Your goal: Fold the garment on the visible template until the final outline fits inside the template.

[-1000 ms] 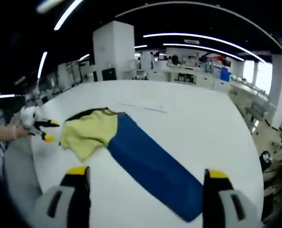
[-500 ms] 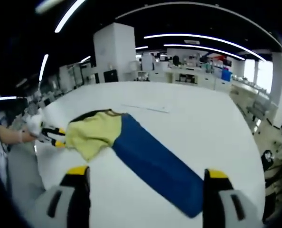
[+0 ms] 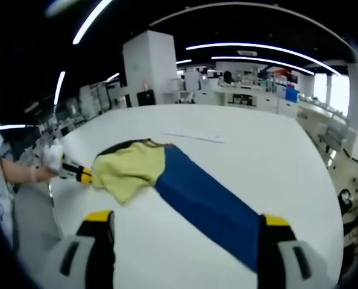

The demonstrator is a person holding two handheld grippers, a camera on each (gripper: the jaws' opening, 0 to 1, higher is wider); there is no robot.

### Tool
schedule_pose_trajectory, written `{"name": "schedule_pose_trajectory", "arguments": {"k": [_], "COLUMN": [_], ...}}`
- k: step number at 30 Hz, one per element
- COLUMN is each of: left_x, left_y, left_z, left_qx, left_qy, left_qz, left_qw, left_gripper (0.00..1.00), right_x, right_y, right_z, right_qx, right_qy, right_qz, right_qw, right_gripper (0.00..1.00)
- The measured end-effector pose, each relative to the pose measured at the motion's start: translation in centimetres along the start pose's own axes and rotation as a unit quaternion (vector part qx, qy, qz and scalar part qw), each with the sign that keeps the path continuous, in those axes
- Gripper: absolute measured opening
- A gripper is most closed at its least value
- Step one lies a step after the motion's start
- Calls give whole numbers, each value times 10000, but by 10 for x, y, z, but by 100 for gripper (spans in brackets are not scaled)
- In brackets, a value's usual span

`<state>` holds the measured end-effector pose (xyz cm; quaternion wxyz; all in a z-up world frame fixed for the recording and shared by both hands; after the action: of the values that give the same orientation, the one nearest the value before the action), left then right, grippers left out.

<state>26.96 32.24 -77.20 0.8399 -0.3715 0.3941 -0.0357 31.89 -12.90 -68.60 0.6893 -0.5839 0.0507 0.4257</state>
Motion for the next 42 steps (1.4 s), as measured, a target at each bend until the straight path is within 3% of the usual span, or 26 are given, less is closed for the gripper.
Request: {"name": "schedule_pose_trajectory", "arguments": {"k": [2,4,10,21,29,31,35,42], "left_x": [-9,-23,-49,-76,-87,-88,-100,-99], "left_y": [-1,2,13,6,29,41,43,81], "left_z": [4,15,40,71,94,103,107,139], "left_qx": [-255,-1209,-1760,-1598,-1455,-1463,-1460,-1328], "left_qy": [-77,-215,-474,-708,-699,-698,-687,-557], "left_qz": [-90,-313,-443,-604,-389,-342,-281,-2], "left_qw": [9996,9919,9822,9828,9861,9862,9865,9896], "left_gripper": [0,0,0,0,0,0,0,0], "right_x": [0,1,2,-8,-28,-33,-43,-54], "right_y": [1,1,5,11,16,17,20,28], "right_z": [2,4,10,24,43,45,58,84], "right_qx": [27,45,120,194,234,293,320,520], "right_qy": [-1,-8,-56,-67,36,100,244,487], "right_qz": [-9,-38,-41,-124,-235,-291,-356,-502], "right_qw": [10000,10000,9999,9997,9994,9991,9986,9962], "right_gripper": [100,100,99,98,98,98,97,97]}}
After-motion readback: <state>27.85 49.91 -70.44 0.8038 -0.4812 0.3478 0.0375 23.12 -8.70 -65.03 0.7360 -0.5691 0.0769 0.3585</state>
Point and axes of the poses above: the point that each gripper's makers call its tool centre point, and the gripper's own axes: x roughly forward along the fingers, z roughly to its left, y roughly out of its underside, the point moved 9 cm from there along -x, roughly backward along the fingers, and after that the axes turned 15 degrees about x, right-handed, at the moved point
